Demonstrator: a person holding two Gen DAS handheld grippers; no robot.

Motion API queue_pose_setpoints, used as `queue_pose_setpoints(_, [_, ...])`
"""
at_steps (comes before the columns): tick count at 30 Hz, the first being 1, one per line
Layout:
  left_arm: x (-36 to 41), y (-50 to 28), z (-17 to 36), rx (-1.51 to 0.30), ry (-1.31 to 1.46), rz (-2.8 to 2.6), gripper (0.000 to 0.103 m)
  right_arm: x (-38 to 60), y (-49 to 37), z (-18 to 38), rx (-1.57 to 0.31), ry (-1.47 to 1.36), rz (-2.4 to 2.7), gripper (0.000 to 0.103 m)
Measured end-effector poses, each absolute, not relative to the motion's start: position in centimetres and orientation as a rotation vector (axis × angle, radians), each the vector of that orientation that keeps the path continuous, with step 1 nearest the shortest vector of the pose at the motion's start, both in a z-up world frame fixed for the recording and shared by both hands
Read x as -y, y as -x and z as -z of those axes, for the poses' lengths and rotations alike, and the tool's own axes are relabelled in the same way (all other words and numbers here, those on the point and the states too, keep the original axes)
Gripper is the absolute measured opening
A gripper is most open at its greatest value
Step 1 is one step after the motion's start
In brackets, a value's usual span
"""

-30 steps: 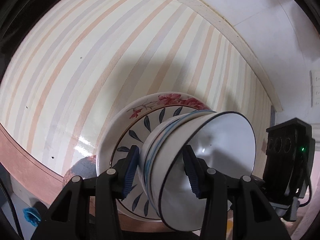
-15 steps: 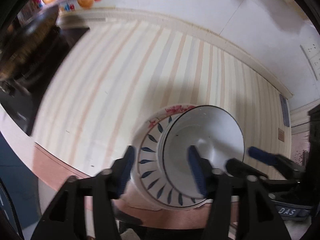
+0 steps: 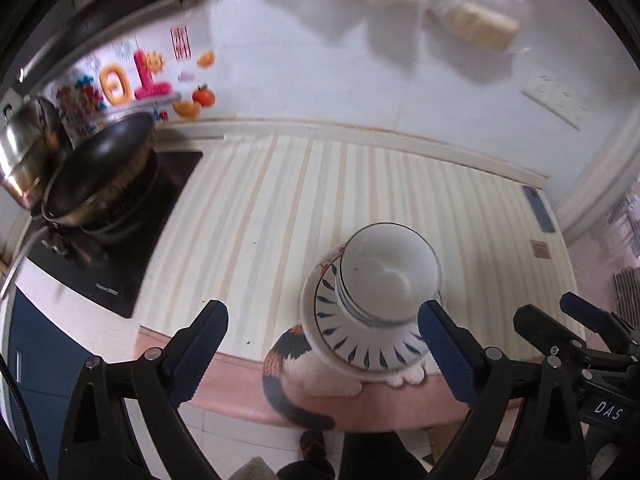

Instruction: Organize plates and bowls

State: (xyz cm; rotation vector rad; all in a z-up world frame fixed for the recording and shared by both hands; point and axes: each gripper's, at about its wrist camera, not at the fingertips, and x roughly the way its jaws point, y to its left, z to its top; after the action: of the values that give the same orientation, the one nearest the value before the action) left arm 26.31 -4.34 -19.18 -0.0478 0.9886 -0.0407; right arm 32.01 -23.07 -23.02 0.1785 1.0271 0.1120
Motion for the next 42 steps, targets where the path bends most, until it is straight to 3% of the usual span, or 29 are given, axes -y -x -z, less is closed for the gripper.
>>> queue_pose_setpoints(19, [3.4,-6.6,10.0,-0.747,-0.011,0.028,0.098,20.5,-7.6,9.4,-0.739,-0.088,-0.031,0.102])
queue_pose_setpoints(21, [3.1,-4.8,9.3,-0.723,0.007,0.012,0.103,20.4,-5.5,8.3,-0.709,-0.085,-0.045,0.102])
queue_pose_setpoints(42, [3.3,2.6,7.9,-0.651,0.005,-0.025,0.103,20.9,2.2,6.4,-0.647,-0.075,-0.052,0.103])
